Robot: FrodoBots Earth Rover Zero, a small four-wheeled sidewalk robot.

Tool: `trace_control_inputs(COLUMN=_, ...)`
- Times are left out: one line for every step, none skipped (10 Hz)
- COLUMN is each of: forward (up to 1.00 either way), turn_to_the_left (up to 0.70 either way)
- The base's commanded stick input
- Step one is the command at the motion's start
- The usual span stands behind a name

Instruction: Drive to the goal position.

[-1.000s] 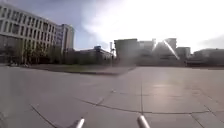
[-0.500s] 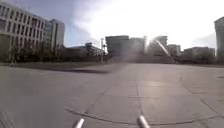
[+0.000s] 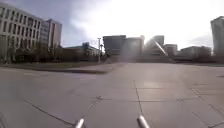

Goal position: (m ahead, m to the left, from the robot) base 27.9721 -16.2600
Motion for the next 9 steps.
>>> trace_control_inputs(forward=1.0, turn_to_the_left=-0.27)
trace_control_inputs(forward=1.0, turn_to_the_left=-0.27)
trace_control_inputs(forward=1.0, turn_to_the_left=-0.27)
trace_control_inputs(forward=1.0, turn_to_the_left=-0.27)
trace_control_inputs(forward=1.0, turn_to_the_left=-0.27)
trace_control_inputs(forward=1.0, turn_to_the_left=-0.27)
trace_control_inputs(forward=1.0, turn_to_the_left=-0.27)
trace_control_inputs(forward=1.0, turn_to_the_left=-0.27)
trace_control_inputs(forward=1.0, turn_to_the_left=-0.27)
